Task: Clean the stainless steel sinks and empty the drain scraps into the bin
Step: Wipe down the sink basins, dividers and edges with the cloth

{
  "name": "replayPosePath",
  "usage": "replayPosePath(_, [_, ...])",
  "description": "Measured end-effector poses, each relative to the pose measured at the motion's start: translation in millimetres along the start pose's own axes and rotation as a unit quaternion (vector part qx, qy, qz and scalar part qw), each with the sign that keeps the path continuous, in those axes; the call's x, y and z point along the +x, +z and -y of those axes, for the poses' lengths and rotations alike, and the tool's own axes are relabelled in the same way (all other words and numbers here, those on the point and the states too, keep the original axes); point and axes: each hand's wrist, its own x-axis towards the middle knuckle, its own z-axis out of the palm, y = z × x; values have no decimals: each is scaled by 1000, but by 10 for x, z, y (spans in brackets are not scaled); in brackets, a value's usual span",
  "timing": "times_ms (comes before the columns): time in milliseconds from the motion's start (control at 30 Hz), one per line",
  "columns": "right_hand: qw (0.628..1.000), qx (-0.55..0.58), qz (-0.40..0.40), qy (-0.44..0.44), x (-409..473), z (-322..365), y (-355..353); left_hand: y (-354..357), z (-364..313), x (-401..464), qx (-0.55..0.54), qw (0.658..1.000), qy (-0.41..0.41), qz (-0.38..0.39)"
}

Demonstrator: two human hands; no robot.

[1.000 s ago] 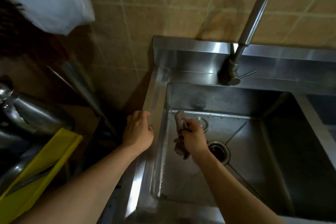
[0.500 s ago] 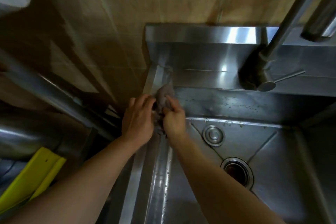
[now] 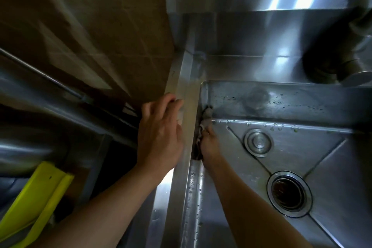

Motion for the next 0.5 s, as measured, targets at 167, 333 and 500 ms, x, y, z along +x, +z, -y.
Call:
replayPosePath(167, [999, -22, 32, 34, -65, 94, 3, 2, 10, -16, 2, 1000, -6, 1])
replayPosePath(333, [986, 53, 138, -73, -647, 374, -61, -6, 6, -19, 4, 1000, -5, 5])
replayPosePath(500, [978, -3, 119, -174, -716, 134, -47, -45, -40, -6, -5, 1000, -5, -1])
